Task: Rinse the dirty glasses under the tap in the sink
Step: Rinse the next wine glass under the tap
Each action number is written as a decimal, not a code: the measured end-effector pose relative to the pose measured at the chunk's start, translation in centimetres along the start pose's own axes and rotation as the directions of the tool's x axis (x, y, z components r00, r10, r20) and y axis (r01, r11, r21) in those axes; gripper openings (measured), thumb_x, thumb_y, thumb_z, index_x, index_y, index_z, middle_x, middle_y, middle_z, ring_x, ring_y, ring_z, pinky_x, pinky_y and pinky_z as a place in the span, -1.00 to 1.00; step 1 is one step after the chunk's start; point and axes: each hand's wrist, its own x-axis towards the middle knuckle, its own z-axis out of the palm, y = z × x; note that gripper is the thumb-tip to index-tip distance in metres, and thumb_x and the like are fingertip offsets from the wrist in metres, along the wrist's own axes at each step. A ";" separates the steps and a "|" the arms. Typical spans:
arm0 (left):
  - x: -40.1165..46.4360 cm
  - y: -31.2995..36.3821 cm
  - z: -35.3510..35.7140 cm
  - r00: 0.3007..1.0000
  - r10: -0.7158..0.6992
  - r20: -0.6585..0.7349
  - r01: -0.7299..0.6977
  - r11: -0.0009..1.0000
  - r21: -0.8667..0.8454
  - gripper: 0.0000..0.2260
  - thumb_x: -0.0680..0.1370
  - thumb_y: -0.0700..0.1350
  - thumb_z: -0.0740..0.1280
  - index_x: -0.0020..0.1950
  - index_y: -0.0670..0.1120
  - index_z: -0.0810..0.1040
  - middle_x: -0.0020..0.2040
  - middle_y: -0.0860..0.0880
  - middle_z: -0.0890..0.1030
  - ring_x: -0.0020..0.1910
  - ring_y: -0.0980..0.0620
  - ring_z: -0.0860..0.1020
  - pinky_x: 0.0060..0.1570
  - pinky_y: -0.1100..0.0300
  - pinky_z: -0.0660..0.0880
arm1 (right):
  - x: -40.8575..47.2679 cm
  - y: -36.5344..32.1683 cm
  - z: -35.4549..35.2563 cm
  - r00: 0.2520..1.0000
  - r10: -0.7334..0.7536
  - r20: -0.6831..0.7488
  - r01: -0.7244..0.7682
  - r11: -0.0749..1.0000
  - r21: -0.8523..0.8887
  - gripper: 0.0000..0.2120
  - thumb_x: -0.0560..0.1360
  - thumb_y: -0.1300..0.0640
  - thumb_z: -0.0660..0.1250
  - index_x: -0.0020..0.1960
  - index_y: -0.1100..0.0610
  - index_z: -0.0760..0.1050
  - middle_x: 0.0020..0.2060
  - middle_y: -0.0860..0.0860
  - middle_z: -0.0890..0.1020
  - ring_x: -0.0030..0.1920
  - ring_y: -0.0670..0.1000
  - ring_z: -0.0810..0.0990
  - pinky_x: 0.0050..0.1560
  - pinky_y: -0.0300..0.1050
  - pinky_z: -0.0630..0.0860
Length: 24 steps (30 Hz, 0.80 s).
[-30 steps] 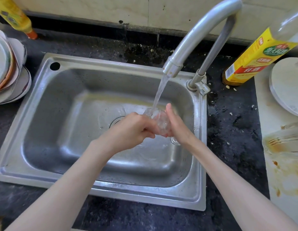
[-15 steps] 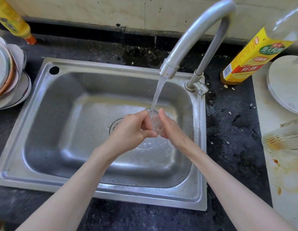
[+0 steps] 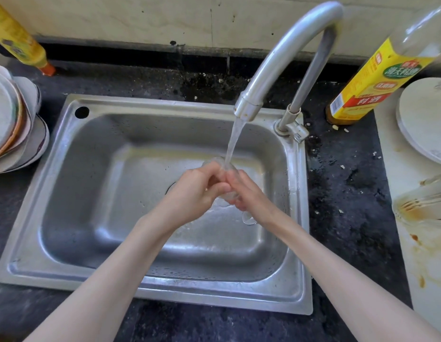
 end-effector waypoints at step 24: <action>-0.2 -0.5 0.4 0.999 -0.031 0.005 0.031 0.999 -0.007 -0.71 0.43 -0.27 0.43 -0.26 0.02 0.36 -0.26 0.13 0.45 -0.28 0.33 0.43 -0.26 0.41 0.30 | 0.3 1.5 -0.9 0.996 0.078 -0.040 -0.079 0.996 -0.030 -0.27 0.29 -0.51 0.12 0.17 0.04 0.38 -0.15 -0.24 0.50 -0.23 -0.36 0.52 -0.21 -0.41 0.45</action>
